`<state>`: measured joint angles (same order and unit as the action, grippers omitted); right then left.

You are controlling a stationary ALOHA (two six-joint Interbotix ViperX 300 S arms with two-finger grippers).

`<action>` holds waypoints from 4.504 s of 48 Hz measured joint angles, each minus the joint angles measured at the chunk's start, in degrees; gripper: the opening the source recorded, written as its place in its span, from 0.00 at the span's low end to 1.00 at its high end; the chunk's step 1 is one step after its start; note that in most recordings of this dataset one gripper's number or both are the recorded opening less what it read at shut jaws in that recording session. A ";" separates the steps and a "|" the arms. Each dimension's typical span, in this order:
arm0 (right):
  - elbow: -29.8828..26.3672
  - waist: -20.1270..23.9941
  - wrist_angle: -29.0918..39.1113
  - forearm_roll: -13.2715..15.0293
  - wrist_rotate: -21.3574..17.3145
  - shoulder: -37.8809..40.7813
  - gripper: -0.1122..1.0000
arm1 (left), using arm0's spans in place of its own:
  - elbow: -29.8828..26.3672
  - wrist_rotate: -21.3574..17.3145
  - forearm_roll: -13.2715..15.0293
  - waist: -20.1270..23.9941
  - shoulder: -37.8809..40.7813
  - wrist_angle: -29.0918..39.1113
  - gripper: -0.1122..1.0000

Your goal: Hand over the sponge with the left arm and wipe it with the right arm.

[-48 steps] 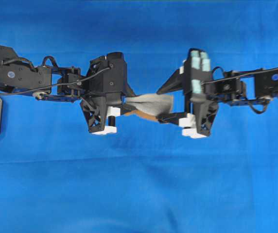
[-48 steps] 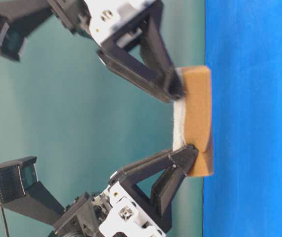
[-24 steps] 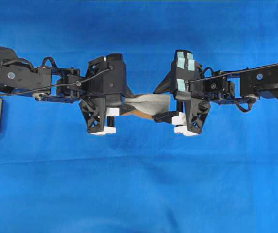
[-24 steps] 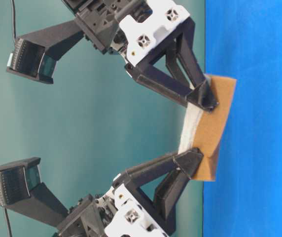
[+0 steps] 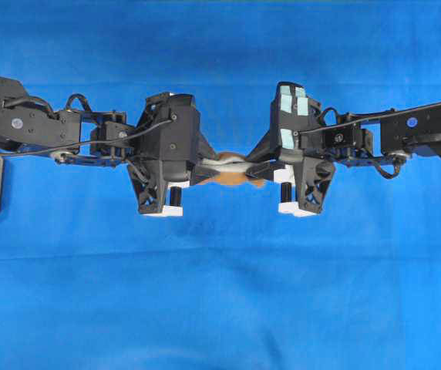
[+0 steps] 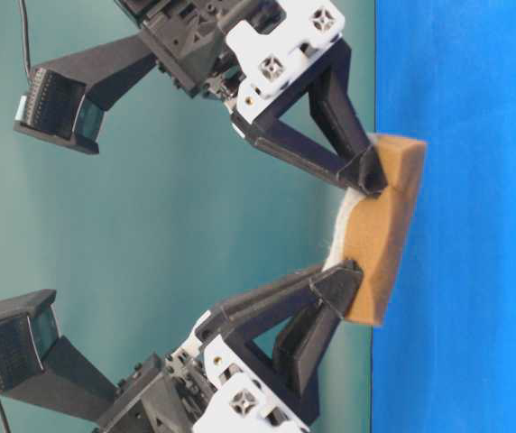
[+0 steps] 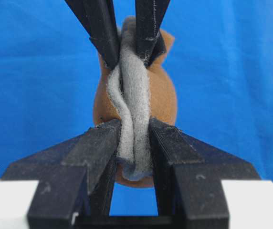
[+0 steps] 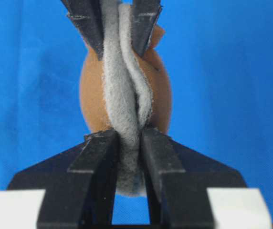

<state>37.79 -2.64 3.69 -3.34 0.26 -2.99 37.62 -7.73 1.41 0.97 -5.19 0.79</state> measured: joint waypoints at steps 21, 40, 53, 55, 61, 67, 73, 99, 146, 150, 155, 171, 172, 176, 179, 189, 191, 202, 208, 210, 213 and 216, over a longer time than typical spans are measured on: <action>2.81 -0.18 0.00 0.09 0.09 -3.69 0.30 | 4.92 1.41 0.09 -0.35 -4.22 -6.33 0.91; 5.27 -0.26 0.00 0.18 0.00 -5.98 0.30 | 16.96 3.96 0.18 -0.70 -15.47 -16.70 0.91; 5.19 -0.62 -0.35 0.18 0.00 -1.49 0.30 | 18.63 4.04 0.18 -0.70 -17.93 -17.49 0.91; 5.19 -0.88 -0.70 0.18 0.00 0.35 0.30 | 18.63 4.04 0.18 -0.70 -17.93 -17.58 0.91; 4.92 -1.23 -2.02 0.18 0.00 5.36 0.30 | 18.63 4.04 0.18 -0.70 -17.93 -17.58 0.91; 4.48 -1.14 -4.13 0.18 -0.18 9.93 0.30 | 18.72 3.96 0.26 -0.70 -17.93 -17.58 0.91; 4.31 -1.05 -5.10 0.18 -0.09 11.25 0.30 | 18.72 4.04 0.18 -0.70 -17.93 -17.58 0.91; 6.33 -16.70 -10.55 2.29 0.44 10.37 0.30 | 19.25 4.04 0.18 -0.70 -17.93 -17.58 0.91; 4.22 3.60 -6.86 0.35 -5.89 11.60 0.30 | 19.34 4.22 0.26 -0.79 -17.93 -17.58 0.91; 3.96 6.33 -6.15 0.35 -7.38 11.69 0.30 | 19.34 3.87 0.18 -0.79 -17.93 -17.58 0.91; 3.78 7.82 -5.80 0.26 -8.00 11.69 0.30 | 19.34 3.69 0.26 -0.79 -17.93 -17.58 0.91; 4.22 -1.32 -5.71 4.66 -6.59 11.25 0.28 | 19.34 4.04 0.26 -0.79 -17.93 -17.58 0.91; 4.22 -2.37 -5.71 5.10 -6.50 11.25 0.28 | 19.34 3.96 0.18 -0.79 -17.93 -17.58 0.91; 4.13 -7.29 -5.71 7.12 -6.33 11.25 0.28 | 19.34 4.04 0.26 -0.79 -17.93 -17.58 0.91; 4.13 -10.99 -5.80 8.61 -5.89 11.25 0.28 | 19.34 3.69 0.26 -0.79 -17.93 -17.58 0.91; 3.69 -19.42 -5.80 11.78 -5.54 11.16 0.28 | 19.34 4.04 0.26 -0.88 -17.93 -17.58 0.91; 3.60 -20.13 -5.80 11.95 -5.54 11.25 0.28 | 19.34 4.04 0.18 -0.88 -17.84 -17.58 0.91; 3.52 -18.90 -5.45 12.13 -6.15 11.16 0.28 | 19.34 4.04 0.18 -0.97 -17.84 -17.58 0.91; 3.96 -13.80 -5.36 11.69 -6.77 11.16 0.28 | 19.34 3.87 0.26 -0.97 -17.93 -17.58 0.91; 4.04 -11.60 -5.36 11.43 -7.12 11.16 0.28 | 19.34 4.04 0.26 -0.97 -17.84 -17.58 0.91; 4.13 -8.53 -5.36 10.90 -7.91 11.16 0.28 | 19.34 3.69 0.26 -0.97 -17.84 -17.58 0.91; 4.13 -5.01 -5.36 10.11 -9.23 11.16 0.28 | 19.34 4.04 0.26 -0.97 -17.84 -17.58 0.91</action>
<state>41.92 -7.65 -1.67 6.77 -8.96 8.17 56.95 -3.69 1.67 0.00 -23.03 -16.79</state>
